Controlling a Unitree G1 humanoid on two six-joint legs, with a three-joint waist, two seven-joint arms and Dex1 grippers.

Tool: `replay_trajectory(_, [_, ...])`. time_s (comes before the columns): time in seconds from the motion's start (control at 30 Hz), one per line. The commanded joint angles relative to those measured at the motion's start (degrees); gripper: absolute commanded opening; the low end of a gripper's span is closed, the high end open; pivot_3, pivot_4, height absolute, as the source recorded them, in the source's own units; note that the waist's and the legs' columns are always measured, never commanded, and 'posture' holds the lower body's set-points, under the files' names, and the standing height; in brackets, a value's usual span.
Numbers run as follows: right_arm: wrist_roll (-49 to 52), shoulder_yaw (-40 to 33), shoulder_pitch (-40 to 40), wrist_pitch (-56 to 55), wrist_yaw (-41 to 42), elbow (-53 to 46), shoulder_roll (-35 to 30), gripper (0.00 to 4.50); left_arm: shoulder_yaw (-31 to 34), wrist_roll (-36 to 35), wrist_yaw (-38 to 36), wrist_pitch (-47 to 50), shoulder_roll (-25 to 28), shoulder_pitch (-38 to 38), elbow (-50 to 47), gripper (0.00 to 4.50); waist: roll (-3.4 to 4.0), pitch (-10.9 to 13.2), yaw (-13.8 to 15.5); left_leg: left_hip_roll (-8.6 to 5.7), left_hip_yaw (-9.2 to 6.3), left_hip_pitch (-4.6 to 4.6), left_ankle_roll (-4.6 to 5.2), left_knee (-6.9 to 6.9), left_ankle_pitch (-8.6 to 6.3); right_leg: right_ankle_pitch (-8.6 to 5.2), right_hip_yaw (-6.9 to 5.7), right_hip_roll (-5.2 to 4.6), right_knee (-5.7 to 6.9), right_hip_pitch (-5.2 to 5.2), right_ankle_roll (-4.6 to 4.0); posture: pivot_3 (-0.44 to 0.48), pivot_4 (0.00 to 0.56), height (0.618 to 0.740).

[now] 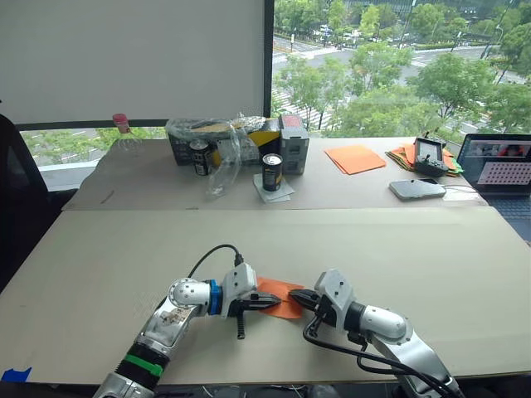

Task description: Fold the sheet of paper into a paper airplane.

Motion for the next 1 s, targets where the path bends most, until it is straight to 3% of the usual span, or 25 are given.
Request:
replay_trajectory(0.03, [-1.52,1.67,0.46,1.73,0.38,4.04,-0.05,0.04,4.92,-3.45,2.12,3.34,1.41,1.47,-1.67,0.00,0.00,0.00,0.02,0.00,0.00,0.01,0.00,0.00,0.00,0.00,0.00,0.01,0.00,0.00,0.00,0.000,0.150,0.670])
replay_trajectory(0.43, [-2.10,2.65,-1.09,1.22,1.45,6.09,0.20,0.04,11.25,-11.30,3.86,5.53,1.21,5.34,-7.06,0.00,-0.04,0.02,0.19,0.01,0.01,-0.06,-0.01,0.00,0.00,0.02,0.04,0.00,0.00,-0.34,-0.03,0.000,0.150,0.670])
replay_trajectory(0.77, [-3.14,3.37,-1.06,0.60,1.93,6.07,-0.45,0.04,3.59,-4.62,2.97,0.63,-0.01,2.38,-0.64,0.00,-0.07,0.01,0.07,0.00,0.04,-0.08,-0.02,-0.01,0.00,0.04,0.06,0.01,0.00,-0.32,-0.06,0.000,0.150,0.670])
replay_trajectory(1.0, [-3.23,2.66,-0.27,0.82,1.93,5.34,-0.73,0.04,3.78,-1.79,3.71,-2.60,2.34,3.49,4.42,0.00,-0.03,-0.03,0.16,0.01,0.03,-0.04,-0.01,-0.05,0.00,0.03,0.07,0.01,0.00,-0.33,-0.05,0.000,0.150,0.670])
